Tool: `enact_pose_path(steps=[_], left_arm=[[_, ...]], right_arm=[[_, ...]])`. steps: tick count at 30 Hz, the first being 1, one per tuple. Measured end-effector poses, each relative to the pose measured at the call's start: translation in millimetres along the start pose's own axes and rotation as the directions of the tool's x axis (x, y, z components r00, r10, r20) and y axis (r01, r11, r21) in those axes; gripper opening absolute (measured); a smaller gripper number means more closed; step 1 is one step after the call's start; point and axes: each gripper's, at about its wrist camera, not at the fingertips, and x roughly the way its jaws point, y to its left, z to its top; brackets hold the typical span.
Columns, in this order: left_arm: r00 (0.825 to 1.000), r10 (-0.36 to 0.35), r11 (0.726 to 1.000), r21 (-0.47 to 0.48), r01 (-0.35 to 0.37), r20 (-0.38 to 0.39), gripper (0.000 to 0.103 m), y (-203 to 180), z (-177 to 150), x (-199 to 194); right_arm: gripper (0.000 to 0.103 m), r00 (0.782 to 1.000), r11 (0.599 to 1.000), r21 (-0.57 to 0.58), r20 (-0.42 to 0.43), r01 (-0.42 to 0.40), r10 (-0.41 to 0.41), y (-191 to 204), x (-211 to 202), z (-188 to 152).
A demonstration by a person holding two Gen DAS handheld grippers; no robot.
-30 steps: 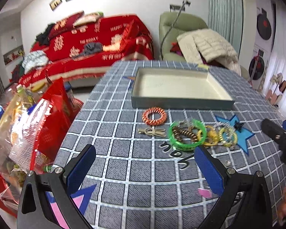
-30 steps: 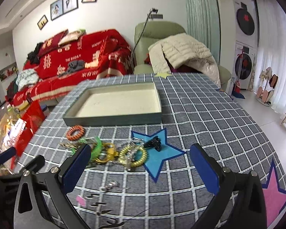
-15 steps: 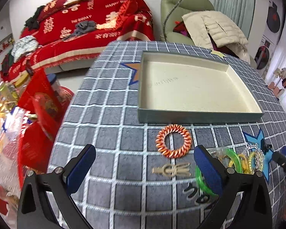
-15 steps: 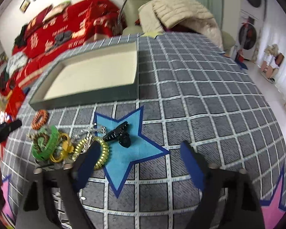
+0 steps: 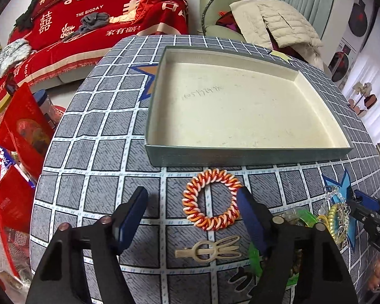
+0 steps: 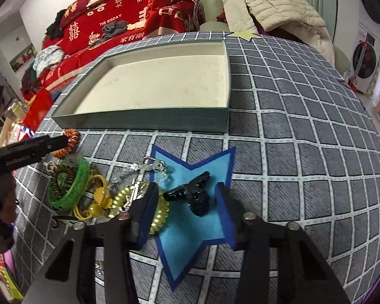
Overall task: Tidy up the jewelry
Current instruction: 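Grasp the black claw clip with the right tool while the left tool grasps the orange spiral hair tie, then carry both items into the grey box tray and open both tools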
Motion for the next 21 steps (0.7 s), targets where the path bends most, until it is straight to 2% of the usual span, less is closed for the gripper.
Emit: enact_pose_path(steps=[2, 6, 8, 10, 12, 13, 21], left_arm=[[1.000, -0.005, 1.000, 0.007, 0.005, 0.007, 0.082, -2, 0, -1], [1.000, -0.008, 1.000, 0.018, 0.008, 0.008, 0.082, -3, 0, -2], [1.000, -0.027, 1.000, 0.011, 0.026, 0.009, 0.074, -2, -1, -2], [0.999, -0.045, 0.999, 0.002, 0.045, 0.006, 0.071, -2, -1, -3], [0.998, -0.060, 0.998, 0.008, 0.060, 0.010, 0.048, -3, -1, -3], [0.998, -0.057, 0.998, 0.016, 0.057, -0.012, 0.033, -3, -2, 1], [0.995, -0.095, 0.995, 0.026, 0.094, 0.027, 0.033, -4, -4, -14]], right_arm=[[0.041, 1.000, 1.000, 0.019, -0.002, -0.017, 0.017, -1, 0, 0], [0.041, 0.999, 0.998, 0.051, 0.002, -0.038, 0.038, -6, -4, -3], [0.041, 0.998, 0.995, 0.081, 0.009, -0.063, 0.062, -15, -5, -5], [0.041, 0.997, 0.994, 0.082, 0.011, -0.071, 0.070, -20, -5, -5], [0.041, 0.998, 0.996, 0.071, 0.010, -0.061, 0.060, -17, -4, -4], [0.040, 0.998, 0.996, 0.069, 0.010, -0.055, 0.054, -16, -4, -3], [0.040, 0.996, 0.992, 0.092, 0.050, -0.081, 0.076, -16, -19, 0]])
